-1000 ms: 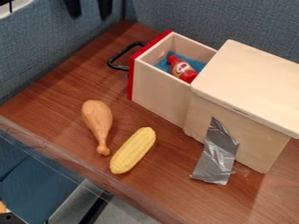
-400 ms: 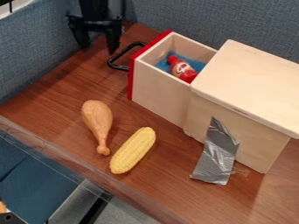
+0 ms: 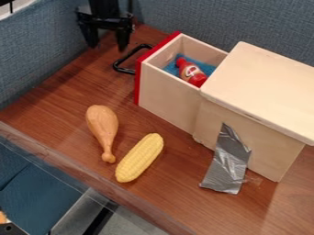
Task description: Close the drawer
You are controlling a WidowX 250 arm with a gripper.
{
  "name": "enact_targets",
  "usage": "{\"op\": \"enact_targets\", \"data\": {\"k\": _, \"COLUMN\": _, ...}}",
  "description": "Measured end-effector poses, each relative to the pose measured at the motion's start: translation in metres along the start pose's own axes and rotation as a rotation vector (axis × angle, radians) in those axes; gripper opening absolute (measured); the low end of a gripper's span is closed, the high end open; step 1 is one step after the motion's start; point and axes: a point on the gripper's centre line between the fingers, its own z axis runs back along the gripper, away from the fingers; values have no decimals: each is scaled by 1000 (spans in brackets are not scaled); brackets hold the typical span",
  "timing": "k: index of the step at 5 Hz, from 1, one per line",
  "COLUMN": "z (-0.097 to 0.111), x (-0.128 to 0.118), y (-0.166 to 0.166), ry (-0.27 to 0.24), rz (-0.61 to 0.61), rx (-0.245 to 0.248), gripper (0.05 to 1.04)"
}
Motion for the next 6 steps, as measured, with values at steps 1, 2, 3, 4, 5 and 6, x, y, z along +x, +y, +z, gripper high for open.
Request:
{"op": "enact_targets", "data": {"k": 1, "z": 0, "x": 8, "y": 2, "ry": -12, "rz": 2, "rx": 3, "gripper": 1000}}
{"op": "enact_targets", "data": {"k": 2, "z": -5, "x": 14, "y": 6, "ry": -3, "rz": -7, "rx": 20, "gripper": 1000}}
{"op": "enact_targets", "data": {"k": 3, "z": -13, "x": 13, "y": 13, "ry": 46, "rz": -11, "rx": 50, "gripper": 1000}}
{"op": "enact_targets", "data": {"k": 4, "z": -20, "x": 7, "y": 17, "ry": 88, "rz": -14, "rx": 70, "gripper": 1000}}
{"op": "enact_targets", "data": {"k": 5, "z": -26, "x": 2, "y": 18, "ry": 118, "rz": -16, "rx": 79, "gripper": 1000}}
{"op": "enact_targets", "data": {"k": 6, "z": -33, "x": -6, "y": 7, "ry": 147, "rz": -29, "rx": 49, "gripper": 999}}
